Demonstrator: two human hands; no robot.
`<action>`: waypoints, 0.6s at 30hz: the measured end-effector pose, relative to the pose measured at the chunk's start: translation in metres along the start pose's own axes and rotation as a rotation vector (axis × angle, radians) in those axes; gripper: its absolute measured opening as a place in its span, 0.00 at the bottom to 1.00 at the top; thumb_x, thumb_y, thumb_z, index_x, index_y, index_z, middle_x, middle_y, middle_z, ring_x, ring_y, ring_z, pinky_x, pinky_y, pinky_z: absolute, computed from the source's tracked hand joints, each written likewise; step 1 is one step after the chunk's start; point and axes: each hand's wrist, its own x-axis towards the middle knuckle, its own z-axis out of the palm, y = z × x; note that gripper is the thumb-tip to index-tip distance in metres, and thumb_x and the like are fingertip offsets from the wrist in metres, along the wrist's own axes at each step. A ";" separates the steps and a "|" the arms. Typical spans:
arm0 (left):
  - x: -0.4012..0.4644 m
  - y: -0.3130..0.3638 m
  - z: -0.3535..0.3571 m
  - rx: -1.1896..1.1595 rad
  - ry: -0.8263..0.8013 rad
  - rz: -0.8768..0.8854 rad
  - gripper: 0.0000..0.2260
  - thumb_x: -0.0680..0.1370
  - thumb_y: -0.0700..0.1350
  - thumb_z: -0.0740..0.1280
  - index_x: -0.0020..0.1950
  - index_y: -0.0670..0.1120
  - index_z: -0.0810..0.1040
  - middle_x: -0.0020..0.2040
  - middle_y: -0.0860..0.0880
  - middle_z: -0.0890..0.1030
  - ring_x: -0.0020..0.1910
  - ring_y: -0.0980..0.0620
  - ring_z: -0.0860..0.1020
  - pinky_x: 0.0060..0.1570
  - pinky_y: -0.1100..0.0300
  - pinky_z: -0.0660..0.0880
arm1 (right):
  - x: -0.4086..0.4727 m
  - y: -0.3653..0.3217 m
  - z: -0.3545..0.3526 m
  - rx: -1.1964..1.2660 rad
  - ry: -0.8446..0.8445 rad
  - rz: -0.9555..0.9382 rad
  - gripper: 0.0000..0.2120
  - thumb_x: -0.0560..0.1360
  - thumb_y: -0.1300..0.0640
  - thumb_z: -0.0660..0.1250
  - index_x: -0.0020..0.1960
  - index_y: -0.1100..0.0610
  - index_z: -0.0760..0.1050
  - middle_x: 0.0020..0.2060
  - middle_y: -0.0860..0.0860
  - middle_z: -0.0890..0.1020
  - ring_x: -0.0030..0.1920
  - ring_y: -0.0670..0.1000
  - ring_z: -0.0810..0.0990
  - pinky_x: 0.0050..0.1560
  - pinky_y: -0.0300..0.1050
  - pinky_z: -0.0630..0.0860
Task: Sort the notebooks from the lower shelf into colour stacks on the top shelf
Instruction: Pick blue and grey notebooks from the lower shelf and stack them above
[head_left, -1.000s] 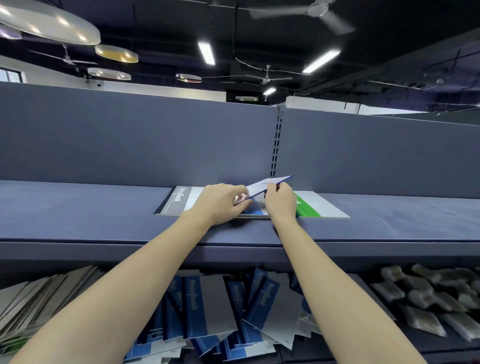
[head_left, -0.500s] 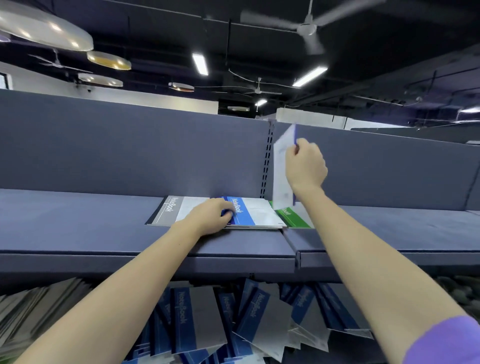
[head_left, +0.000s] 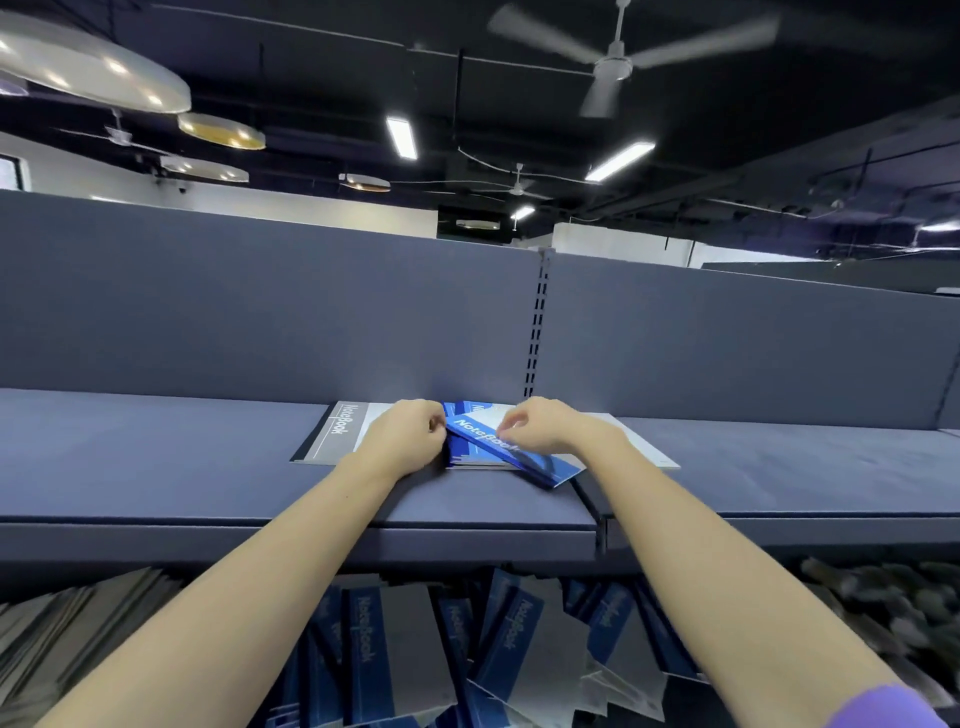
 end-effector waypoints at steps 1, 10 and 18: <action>0.000 0.002 0.000 -0.017 -0.015 0.001 0.09 0.77 0.41 0.60 0.48 0.47 0.81 0.42 0.52 0.81 0.44 0.47 0.77 0.44 0.56 0.75 | 0.000 0.003 0.001 -0.031 -0.017 0.007 0.10 0.74 0.45 0.60 0.50 0.40 0.78 0.55 0.44 0.80 0.57 0.51 0.77 0.62 0.52 0.75; -0.004 0.008 0.000 -0.081 -0.134 0.146 0.11 0.80 0.45 0.63 0.56 0.50 0.84 0.49 0.57 0.79 0.51 0.53 0.77 0.56 0.56 0.74 | -0.014 -0.002 0.023 -0.127 0.093 0.071 0.18 0.81 0.51 0.47 0.62 0.43 0.73 0.61 0.55 0.69 0.62 0.60 0.64 0.61 0.56 0.62; -0.010 0.010 0.000 -0.113 -0.139 0.110 0.10 0.80 0.46 0.62 0.59 0.48 0.78 0.49 0.50 0.80 0.47 0.48 0.78 0.54 0.50 0.76 | -0.005 -0.008 0.043 -0.076 0.307 0.109 0.20 0.82 0.48 0.48 0.68 0.49 0.72 0.66 0.55 0.74 0.66 0.62 0.67 0.68 0.61 0.60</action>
